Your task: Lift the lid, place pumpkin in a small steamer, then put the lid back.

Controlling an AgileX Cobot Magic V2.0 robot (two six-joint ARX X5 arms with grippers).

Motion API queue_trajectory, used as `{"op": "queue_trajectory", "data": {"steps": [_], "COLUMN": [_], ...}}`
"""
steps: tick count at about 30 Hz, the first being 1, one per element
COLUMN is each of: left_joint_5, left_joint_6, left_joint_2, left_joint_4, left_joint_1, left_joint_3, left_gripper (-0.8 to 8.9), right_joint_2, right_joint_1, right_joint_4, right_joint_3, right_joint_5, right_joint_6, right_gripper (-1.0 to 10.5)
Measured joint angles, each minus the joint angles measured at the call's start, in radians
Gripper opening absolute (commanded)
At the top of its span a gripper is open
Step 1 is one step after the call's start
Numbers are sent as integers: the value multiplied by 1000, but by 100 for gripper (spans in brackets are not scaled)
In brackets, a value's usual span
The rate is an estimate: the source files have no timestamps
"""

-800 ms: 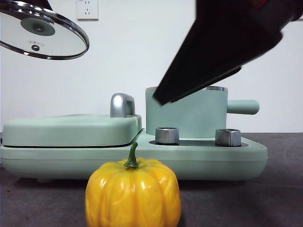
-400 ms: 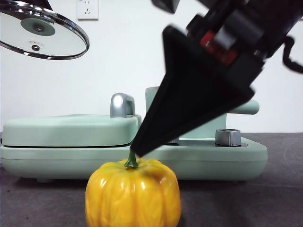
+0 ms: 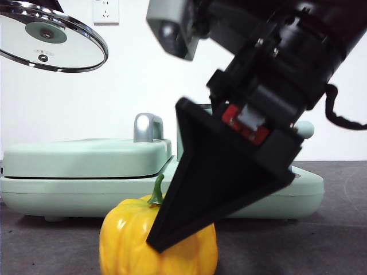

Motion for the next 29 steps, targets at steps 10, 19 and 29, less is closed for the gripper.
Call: {"op": "queue_trajectory", "data": {"steps": [10,19,29], "left_joint_5": [0,0,0], "left_joint_6": [0,0,0], "left_joint_2": [0,0,0], "left_joint_4": [0,0,0], "left_joint_1": [0,0,0], "left_joint_3": [0,0,0], "left_gripper": [10,10,10], "right_joint_2": [3,-74,-109], "right_joint_1": [0,-10,-68], "right_joint_4": [-35,-339,-798], "right_joint_3": [16,136,447], "right_joint_5": [1,14,198], "right_joint_6": [88,235,362], "right_gripper": [373,373,373]}}
